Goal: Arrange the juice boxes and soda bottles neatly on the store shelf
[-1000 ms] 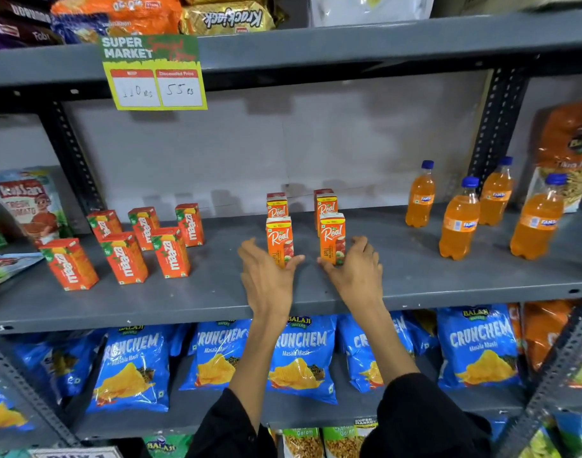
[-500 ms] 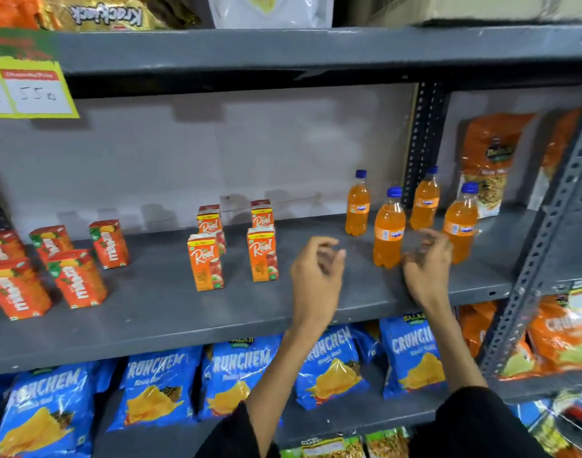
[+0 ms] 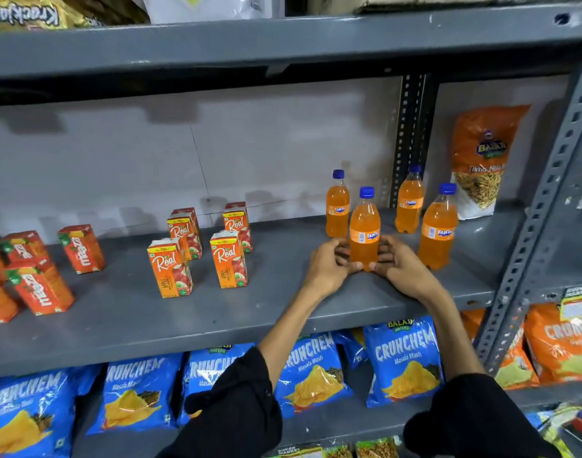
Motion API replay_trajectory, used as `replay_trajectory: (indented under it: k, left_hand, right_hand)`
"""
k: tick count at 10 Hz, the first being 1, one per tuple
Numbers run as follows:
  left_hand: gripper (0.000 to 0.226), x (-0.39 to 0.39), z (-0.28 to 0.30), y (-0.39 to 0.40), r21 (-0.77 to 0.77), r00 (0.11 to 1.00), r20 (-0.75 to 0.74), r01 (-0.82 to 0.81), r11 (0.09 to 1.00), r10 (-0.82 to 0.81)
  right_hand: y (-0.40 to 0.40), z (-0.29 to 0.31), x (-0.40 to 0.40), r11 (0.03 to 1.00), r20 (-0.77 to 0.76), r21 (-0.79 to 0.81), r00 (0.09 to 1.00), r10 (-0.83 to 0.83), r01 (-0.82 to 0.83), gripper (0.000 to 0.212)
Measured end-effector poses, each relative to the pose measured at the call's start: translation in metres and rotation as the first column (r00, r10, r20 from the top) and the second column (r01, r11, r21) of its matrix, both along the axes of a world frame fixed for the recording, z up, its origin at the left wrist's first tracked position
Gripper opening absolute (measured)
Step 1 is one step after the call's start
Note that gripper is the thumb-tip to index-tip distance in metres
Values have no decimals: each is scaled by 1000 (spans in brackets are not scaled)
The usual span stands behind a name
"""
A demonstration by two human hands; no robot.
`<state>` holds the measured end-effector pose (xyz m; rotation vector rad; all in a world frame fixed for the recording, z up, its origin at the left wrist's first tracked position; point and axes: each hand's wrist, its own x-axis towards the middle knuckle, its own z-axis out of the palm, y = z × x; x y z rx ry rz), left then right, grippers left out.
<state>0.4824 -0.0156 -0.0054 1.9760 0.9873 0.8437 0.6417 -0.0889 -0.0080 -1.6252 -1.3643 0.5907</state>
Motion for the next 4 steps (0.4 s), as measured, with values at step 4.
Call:
replay_trajectory:
  k: [4]
  left_hand:
    - [59, 1, -4, 0, 16, 999, 53, 6, 1000, -7]
  right_hand:
    - [-6, -6, -9, 998, 52, 47, 997, -52, 50, 65]
